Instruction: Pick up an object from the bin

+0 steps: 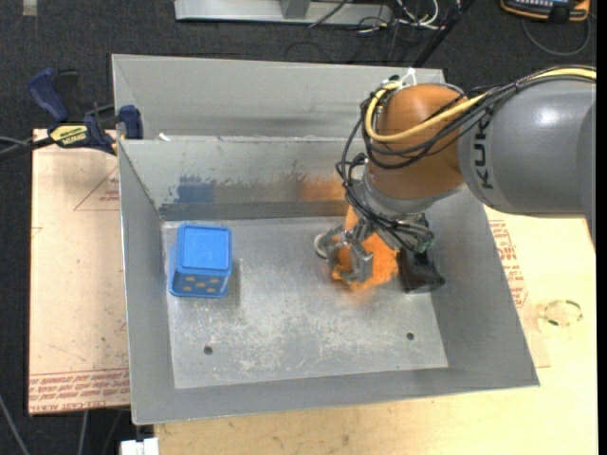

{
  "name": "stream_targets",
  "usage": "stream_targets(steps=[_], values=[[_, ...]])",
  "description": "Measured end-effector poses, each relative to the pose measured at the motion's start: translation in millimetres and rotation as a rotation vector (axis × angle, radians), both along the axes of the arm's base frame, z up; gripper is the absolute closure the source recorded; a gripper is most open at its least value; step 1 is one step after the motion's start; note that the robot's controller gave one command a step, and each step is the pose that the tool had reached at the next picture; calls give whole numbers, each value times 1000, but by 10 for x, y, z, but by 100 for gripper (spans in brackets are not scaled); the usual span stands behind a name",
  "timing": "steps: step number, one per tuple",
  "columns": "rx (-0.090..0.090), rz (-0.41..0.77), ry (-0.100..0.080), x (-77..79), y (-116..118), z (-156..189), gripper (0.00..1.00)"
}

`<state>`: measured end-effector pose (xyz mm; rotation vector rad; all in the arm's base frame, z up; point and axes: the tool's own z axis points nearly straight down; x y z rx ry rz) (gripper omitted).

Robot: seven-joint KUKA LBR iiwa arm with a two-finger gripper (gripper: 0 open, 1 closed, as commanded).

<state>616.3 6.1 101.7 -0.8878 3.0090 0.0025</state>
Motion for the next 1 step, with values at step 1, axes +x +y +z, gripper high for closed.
stream_targets(steps=[1], values=[[1,-80,-11,-129,-106,1798,100]])
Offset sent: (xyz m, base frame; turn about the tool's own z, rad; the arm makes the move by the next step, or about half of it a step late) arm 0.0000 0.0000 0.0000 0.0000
